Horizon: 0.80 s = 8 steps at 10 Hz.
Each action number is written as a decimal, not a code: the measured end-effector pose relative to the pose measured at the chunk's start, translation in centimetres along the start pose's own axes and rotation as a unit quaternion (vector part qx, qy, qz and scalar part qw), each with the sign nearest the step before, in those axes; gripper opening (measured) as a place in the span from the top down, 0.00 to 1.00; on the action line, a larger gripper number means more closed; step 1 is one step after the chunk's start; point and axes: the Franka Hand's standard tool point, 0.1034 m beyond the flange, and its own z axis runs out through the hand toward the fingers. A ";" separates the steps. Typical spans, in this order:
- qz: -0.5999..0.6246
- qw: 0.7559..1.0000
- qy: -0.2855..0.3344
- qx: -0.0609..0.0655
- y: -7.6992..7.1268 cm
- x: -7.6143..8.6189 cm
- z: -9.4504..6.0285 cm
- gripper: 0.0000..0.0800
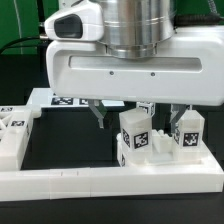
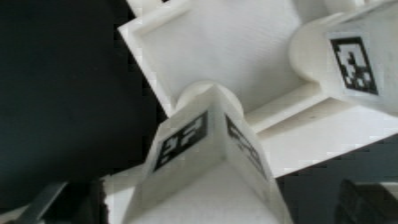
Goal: Assemble chair
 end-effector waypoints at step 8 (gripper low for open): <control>-0.203 0.979 0.007 -0.013 0.4 -0.6 0.2 0.53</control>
Offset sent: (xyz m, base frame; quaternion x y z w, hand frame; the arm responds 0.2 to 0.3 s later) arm -0.0075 0.0030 -0.0002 -0.0096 0.0116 -0.1522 0.9882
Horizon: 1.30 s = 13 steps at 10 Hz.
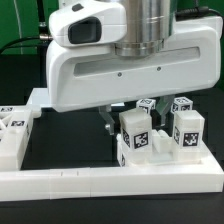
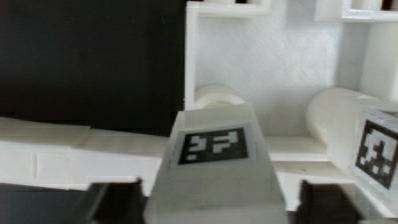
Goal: Assemble chair
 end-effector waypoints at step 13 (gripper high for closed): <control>0.464 0.886 0.010 0.012 -0.3 0.0 0.2 0.64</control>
Offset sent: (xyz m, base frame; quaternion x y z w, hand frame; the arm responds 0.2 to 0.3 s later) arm 0.0000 0.0000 0.0000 0.0000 0.0000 0.0000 1.0000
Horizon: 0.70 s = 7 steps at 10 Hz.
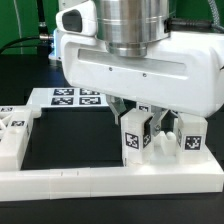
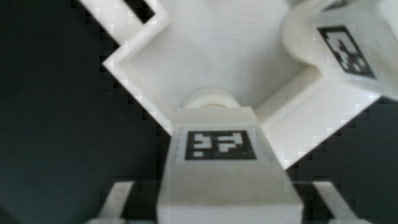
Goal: Assemble chair
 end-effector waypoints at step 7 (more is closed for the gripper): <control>0.054 0.999 -0.003 0.002 0.0 -0.1 0.1 0.33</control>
Offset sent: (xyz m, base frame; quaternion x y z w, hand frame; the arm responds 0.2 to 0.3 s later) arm 0.0000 0.0000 0.0000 0.0000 0.0000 0.1296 0.9916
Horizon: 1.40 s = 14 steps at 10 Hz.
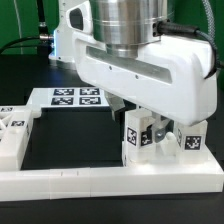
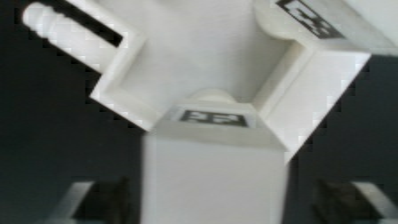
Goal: Assemble chair
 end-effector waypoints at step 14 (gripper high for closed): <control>-0.538 0.841 0.049 -0.033 -0.1 -0.6 0.2 0.19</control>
Offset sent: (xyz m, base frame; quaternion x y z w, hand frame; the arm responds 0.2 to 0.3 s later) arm -0.0045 0.0037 0.0027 -0.0105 0.0182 -0.2815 0.9593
